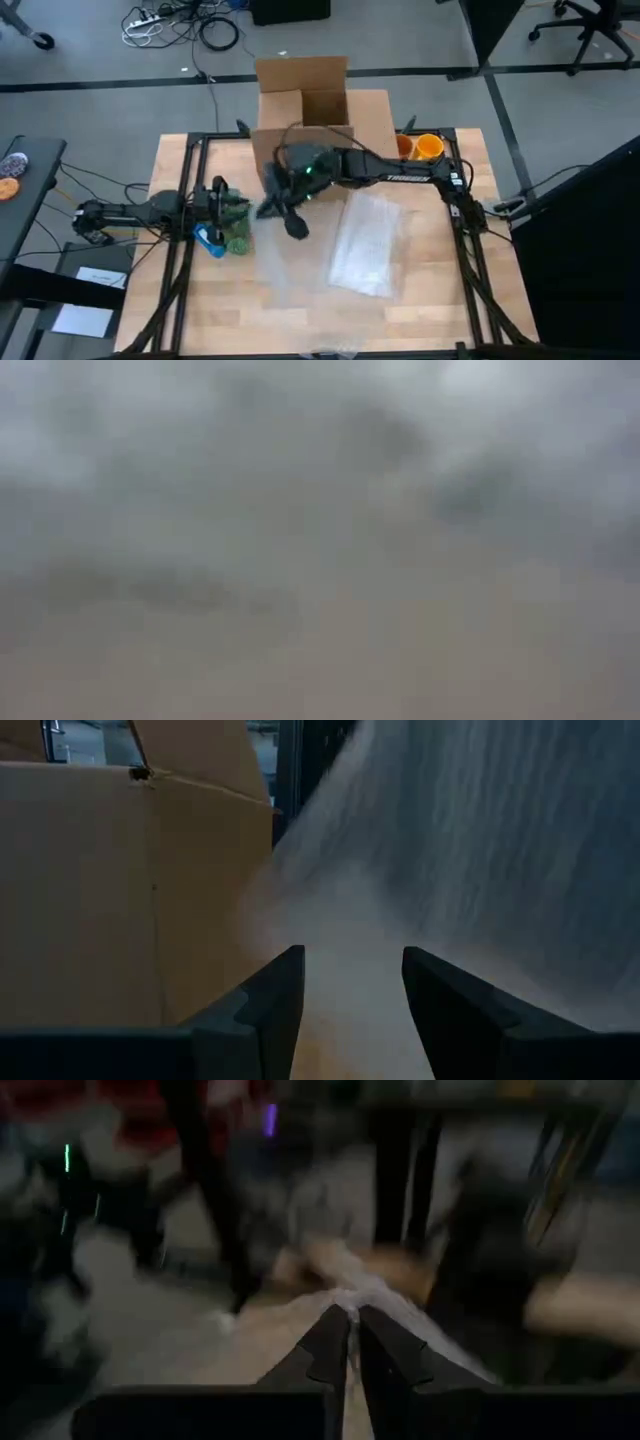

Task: Wrap mug
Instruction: Wrap the yellow mug with the bubble wrap

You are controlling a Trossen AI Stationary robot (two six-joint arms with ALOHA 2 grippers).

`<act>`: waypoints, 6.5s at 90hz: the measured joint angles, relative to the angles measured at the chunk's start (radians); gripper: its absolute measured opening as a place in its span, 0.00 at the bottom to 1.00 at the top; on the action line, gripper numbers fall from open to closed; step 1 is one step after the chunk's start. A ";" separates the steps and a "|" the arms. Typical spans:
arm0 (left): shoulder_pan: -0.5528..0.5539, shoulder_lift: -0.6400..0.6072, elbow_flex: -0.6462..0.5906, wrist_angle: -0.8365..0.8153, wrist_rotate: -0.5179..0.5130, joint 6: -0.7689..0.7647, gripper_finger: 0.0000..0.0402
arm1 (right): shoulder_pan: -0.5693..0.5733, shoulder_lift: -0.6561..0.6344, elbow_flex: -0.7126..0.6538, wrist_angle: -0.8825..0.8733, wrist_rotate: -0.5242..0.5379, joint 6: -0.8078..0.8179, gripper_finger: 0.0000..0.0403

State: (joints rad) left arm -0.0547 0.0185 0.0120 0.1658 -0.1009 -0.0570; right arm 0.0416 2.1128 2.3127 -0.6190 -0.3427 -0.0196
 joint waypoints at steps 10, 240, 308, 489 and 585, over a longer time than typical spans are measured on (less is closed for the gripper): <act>0.000 0.000 0.000 -0.001 0.000 0.000 0.39 | 0.045 -0.004 0.000 -0.236 0.076 0.001 0.00; 0.000 0.156 -0.003 0.224 0.088 -0.082 0.39 | 0.430 -0.010 -0.811 -0.244 0.530 0.767 0.30; -0.275 0.768 0.034 0.934 0.242 -0.076 0.39 | 0.442 -0.011 -0.667 -0.412 0.447 0.633 0.01; -0.189 1.411 0.313 0.531 0.112 -0.514 0.39 | 0.508 -0.062 -0.584 -0.875 0.857 0.856 0.13; -0.186 1.622 0.304 0.699 -0.053 -0.502 0.39 | 0.577 -0.064 -1.021 -0.896 0.484 0.892 0.06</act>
State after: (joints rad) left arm -0.2412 1.6408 0.3161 0.8648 -0.1535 -0.5595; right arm 0.6190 2.0487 1.2913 -1.5148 0.1413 0.8720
